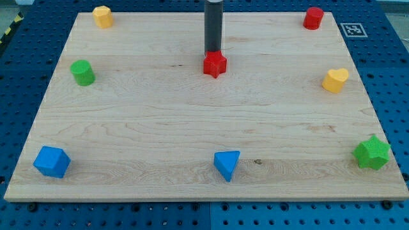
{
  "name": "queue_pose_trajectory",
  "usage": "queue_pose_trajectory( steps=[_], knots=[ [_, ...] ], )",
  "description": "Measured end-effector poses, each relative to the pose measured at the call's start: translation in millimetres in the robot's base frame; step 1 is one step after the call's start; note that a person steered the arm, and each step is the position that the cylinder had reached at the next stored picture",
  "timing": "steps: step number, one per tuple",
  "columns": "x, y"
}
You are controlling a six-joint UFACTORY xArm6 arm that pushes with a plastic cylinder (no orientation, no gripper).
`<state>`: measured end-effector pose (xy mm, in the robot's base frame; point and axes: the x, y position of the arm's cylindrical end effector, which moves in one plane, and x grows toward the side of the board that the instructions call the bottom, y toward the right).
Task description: Place the red star at the center of the baord
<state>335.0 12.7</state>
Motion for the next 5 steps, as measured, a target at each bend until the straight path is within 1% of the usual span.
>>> queue_pose_trajectory(
  steps=[1,2,3,4,5],
  knots=[
    [-16,-21],
    [-30,-94],
    [-35,-175],
    [-75,-255],
    [-126,-311]
  ],
)
